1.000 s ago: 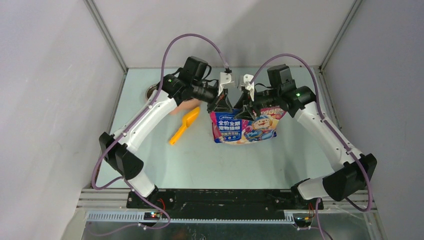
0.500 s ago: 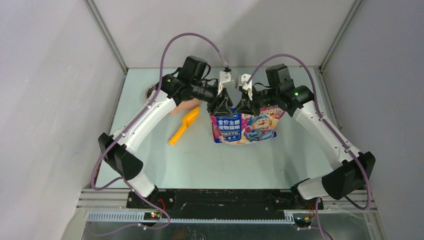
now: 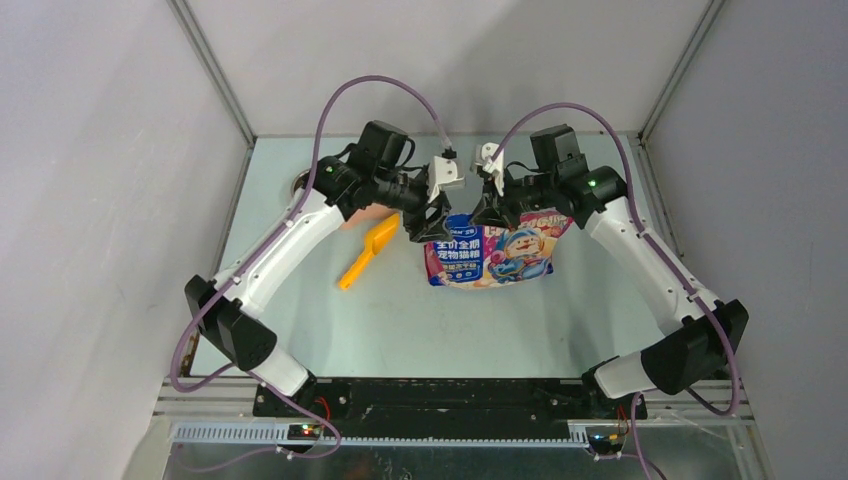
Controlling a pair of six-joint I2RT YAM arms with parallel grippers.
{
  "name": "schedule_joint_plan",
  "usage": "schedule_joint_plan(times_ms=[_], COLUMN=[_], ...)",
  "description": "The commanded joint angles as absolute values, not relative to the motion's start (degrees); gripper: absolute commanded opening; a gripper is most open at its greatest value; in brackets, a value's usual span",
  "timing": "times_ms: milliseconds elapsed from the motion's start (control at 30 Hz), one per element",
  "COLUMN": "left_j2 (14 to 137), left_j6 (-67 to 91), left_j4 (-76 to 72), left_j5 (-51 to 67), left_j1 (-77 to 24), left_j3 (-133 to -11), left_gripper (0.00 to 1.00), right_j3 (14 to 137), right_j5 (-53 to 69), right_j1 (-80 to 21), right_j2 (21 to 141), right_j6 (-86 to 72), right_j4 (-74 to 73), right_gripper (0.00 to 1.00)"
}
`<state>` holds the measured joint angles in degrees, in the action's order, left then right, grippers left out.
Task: Serve the pet food
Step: Close the pet food bag at the center of the board.
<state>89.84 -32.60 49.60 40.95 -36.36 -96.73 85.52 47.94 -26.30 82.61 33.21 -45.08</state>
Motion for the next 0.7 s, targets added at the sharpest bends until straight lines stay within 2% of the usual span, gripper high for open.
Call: schedule_joint_plan(times_ms=[0,100,233,333,467,533,567,600,667], left_j2=[89.3,93.4,94.3,92.8,92.1,91.9,91.9,91.8,91.6], left_j6=[-37.9,-40.9,-41.9,-41.5,-42.0,-42.0,-42.0,-42.1,-42.6], left_j4=[56.9,64.1,68.1,66.4,66.7,66.8,66.6,66.6,66.6], left_j5=[37.6,38.0,40.0,39.5,39.1,38.8,38.7,38.5,38.6], left_j1=[-36.6,-36.5,-36.2,-36.0,-36.0,-36.0,-36.0,-36.0,-36.0], left_j3=[-100.8,-104.6,-105.7,-103.7,-102.6,-102.0,-101.5,-101.4,-100.8], left_gripper=[0.69,0.53,0.36,0.29,0.3,0.23,0.12,0.06,0.0], right_j3=[88.3,88.4,88.1,88.1,88.2,88.3,88.4,88.6,88.9], right_j5=[48.5,48.4,48.2,48.3,48.2,48.2,48.2,48.2,48.4], right_j1=[-26.4,-26.4,-26.4,-26.4,-26.4,-26.4,-26.4,-26.4,-26.4], right_j2=[82.1,82.0,82.2,82.5,82.4,82.3,82.3,82.3,82.5], right_j6=[31.8,31.9,31.8,31.4,31.0,30.9,31.0,31.1,31.5], right_j4=[-46.0,-46.0,-45.9,-45.7,-45.1,-45.0,-45.1,-45.2,-45.7], right_gripper=[0.0,0.0,0.0,0.0,0.0,0.0,0.0,0.0,0.0])
